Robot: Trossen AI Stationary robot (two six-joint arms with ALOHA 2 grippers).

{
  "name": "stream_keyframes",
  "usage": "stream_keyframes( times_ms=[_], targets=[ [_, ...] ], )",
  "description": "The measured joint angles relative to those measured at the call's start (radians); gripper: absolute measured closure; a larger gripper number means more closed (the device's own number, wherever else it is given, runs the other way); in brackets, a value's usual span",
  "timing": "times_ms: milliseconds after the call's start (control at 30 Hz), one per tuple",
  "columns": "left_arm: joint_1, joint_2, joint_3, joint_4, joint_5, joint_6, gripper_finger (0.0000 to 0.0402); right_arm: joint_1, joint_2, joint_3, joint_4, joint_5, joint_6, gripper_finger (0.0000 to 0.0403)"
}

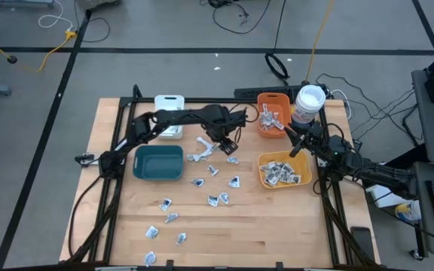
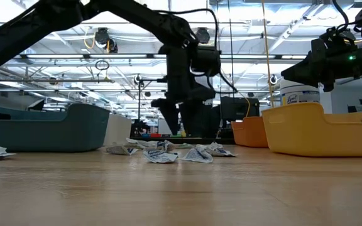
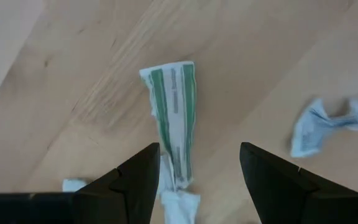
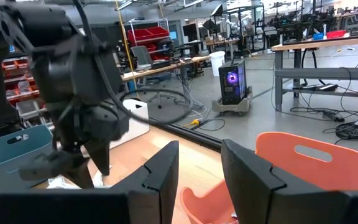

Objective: Pick & Place First Aid Supplies
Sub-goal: Put the bandage into the white bin

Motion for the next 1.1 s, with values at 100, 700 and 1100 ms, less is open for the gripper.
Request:
stream_keyframes(
  times_ms=[100,700,1100],
  targets=[
    [0.000,0.019,-0.012,0.005,-0.002,-0.011,0.0174,0.000,0.000,0.000,-0.003,-0.001,0.000,0.0287],
    [0.008,0.047,-0.040,0.038,0.076,0.025,0.0277,0.000,0.000,0.000,-0.001,0.000,0.000,0.0286],
    [0.003,0.036,-0.065,0.021,0.075,0.056,0.0398,0.000,0.000,0.000,0.000,0.000,0.000,0.0287]
  ],
)
